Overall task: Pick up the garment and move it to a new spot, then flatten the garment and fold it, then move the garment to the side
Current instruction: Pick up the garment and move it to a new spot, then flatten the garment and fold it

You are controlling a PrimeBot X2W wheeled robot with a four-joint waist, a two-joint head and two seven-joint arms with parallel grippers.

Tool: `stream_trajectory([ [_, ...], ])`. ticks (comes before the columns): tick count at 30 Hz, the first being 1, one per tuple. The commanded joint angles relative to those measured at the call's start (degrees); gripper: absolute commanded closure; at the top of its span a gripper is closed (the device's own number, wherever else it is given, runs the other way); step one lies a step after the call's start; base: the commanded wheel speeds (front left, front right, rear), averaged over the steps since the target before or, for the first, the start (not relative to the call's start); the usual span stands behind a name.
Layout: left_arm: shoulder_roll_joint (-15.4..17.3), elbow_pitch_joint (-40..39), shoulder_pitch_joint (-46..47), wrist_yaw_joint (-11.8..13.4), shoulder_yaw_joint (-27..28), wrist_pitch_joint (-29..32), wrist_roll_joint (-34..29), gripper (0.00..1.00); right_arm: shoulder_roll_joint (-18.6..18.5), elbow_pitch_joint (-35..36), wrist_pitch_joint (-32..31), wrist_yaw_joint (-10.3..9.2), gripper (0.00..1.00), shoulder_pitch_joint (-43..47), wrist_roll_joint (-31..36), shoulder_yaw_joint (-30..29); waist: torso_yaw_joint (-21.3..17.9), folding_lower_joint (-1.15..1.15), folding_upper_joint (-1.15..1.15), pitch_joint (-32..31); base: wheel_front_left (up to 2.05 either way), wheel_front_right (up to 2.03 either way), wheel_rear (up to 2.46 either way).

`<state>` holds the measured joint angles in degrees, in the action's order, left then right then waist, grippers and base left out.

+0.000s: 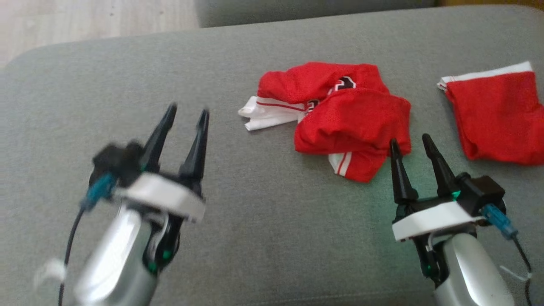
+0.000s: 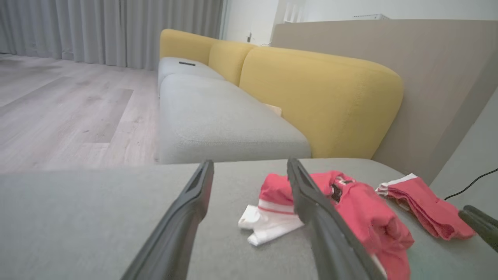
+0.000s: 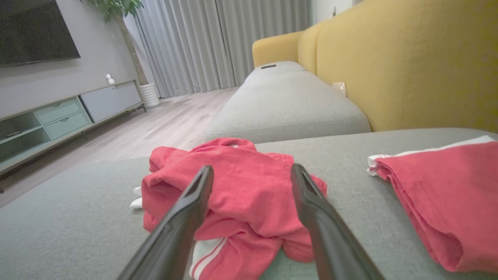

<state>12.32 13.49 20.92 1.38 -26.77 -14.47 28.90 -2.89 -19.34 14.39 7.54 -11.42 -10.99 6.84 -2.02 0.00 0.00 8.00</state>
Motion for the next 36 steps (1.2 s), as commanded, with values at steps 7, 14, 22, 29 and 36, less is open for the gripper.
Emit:
stream_trajectory([
  [7, -3.5, -7.6, -9.5, -2.8, 10.1, -0.5, -5.0, 0.0, 0.0, 1.7, 0.6, -0.05, 0.0, 1.0, 0.5, 0.7, 2.3, 0.0, 0.0, -1.8, 0.0, 0.0, 0.0],
  [14, -7.7, -8.1, -13.7, -6.1, 14.9, -0.5, -9.7, 0.0, 0.0, 1.7, 0.6, -0.05, 0.0, 1.5, 0.7, 0.8, 2.6, 0.0, 0.0, -1.8, 0.0, 0.0, 0.0],
  [22, -9.0, -6.5, -12.1, -8.0, 15.9, -0.5, -12.1, 0.0, 0.0, -1.1, -2.7, -0.05, 0.0, 1.7, -0.3, 3.4, 4.3, 0.0, 0.0, -0.4, 0.0, 0.0, 0.0],
  [29, -9.4, -5.1, -11.4, -8.6, 15.1, -0.5, -12.3, 0.0, 0.0, -7.8, -6.0, -0.05, 0.0, -2.4, -2.5, 6.5, 7.2, 0.0, 0.0, 1.8, 0.0, 0.0, 0.0],
  [36, -9.4, -5.1, -10.2, -8.8, 14.4, -0.5, -11.5, 0.0, 0.0, -16.6, -8.2, -0.05, 0.0, -8.6, 2.2, 4.1, 9.9, 0.0, 0.0, 3.6, 0.0, 0.0, 0.0],
])
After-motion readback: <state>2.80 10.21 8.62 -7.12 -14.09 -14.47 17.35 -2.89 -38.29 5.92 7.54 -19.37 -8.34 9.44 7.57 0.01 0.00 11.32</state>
